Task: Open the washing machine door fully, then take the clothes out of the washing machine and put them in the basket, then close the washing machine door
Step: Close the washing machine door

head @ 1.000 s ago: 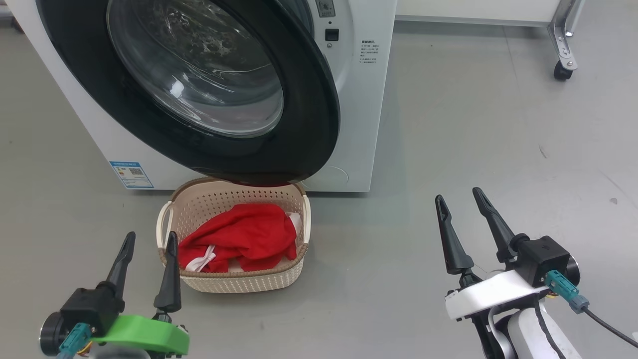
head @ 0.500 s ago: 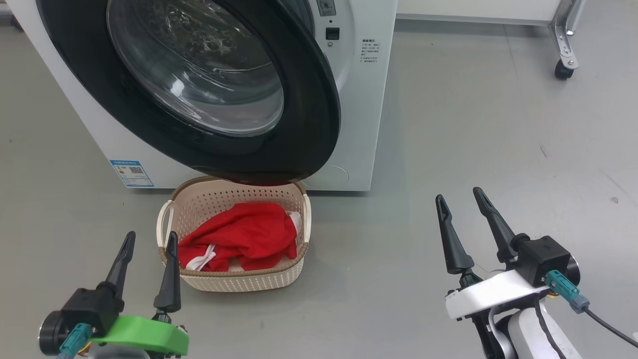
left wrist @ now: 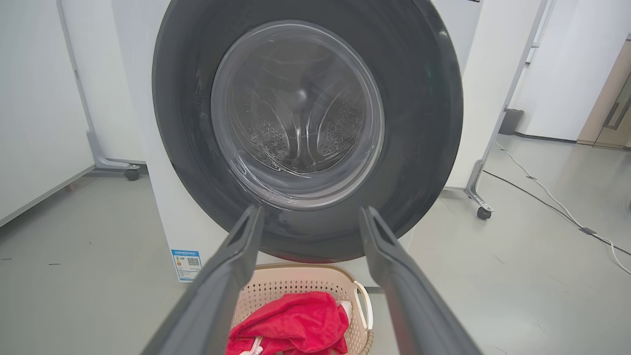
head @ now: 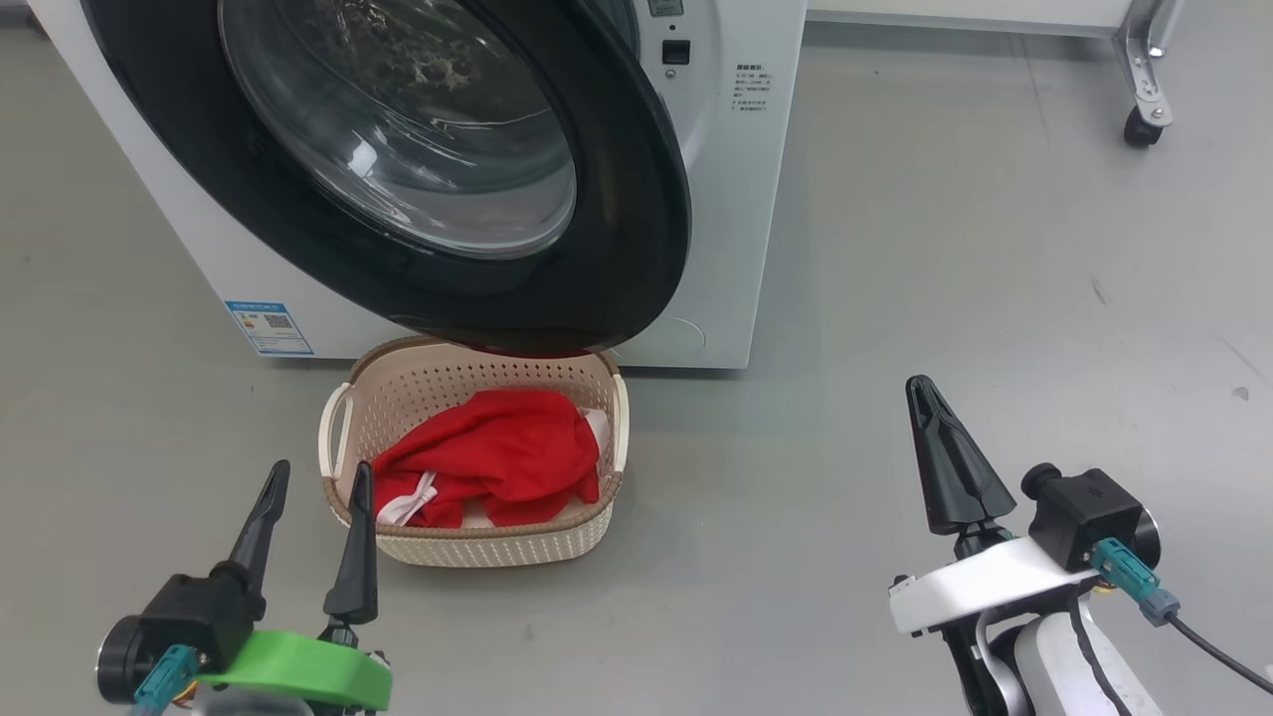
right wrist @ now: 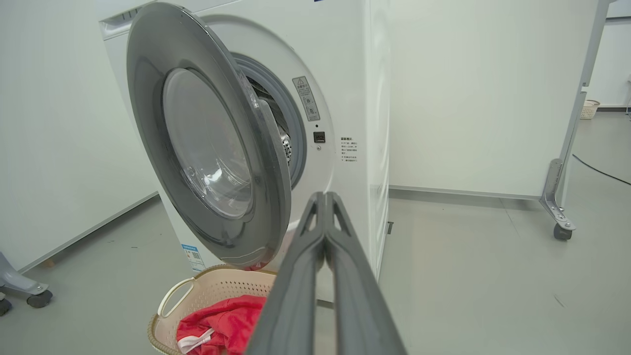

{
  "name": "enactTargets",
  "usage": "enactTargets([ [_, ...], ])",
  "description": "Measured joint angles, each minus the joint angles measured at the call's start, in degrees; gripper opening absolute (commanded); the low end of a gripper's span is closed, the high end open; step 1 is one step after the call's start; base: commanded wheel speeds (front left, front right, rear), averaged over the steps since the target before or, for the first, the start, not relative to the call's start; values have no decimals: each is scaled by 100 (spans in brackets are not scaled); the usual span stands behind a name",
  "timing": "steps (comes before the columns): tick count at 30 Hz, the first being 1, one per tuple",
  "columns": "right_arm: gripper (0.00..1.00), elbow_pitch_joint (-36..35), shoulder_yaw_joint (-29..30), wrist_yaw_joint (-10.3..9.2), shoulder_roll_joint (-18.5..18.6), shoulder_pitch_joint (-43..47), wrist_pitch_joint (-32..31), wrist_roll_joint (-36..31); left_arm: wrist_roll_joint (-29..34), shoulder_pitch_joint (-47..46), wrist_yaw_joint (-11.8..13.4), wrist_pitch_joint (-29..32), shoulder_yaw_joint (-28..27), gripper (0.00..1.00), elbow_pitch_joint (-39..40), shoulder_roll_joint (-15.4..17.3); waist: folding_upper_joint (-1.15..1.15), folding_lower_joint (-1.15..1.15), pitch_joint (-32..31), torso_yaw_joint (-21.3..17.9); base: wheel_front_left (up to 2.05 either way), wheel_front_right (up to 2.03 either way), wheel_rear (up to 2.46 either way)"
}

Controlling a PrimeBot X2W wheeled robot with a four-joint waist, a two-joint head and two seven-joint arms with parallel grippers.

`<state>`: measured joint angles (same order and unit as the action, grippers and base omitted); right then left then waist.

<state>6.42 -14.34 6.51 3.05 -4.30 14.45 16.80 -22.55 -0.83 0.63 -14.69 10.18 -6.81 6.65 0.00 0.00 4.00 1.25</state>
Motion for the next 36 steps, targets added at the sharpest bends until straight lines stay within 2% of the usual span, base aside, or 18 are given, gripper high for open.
enactTargets([
  [7,0,-71,-241,46,159,-179,0,-204,51,-21,-53,0,51,100,69,-57,0,0,274,148,0,0,0],
  [16,0,-115,-880,48,533,-944,-125,-587,66,-318,-153,0,147,100,177,-200,0,0,789,445,0,0,0],
  [22,0,-144,-1251,49,817,-1645,-278,-602,66,-576,-247,0,203,100,180,-263,0,0,1182,731,0,0,0],
  [36,0,155,-1313,49,1330,-2911,-483,-396,65,-1001,-345,0,223,100,165,-397,0,0,2090,1439,0,0,0],
])
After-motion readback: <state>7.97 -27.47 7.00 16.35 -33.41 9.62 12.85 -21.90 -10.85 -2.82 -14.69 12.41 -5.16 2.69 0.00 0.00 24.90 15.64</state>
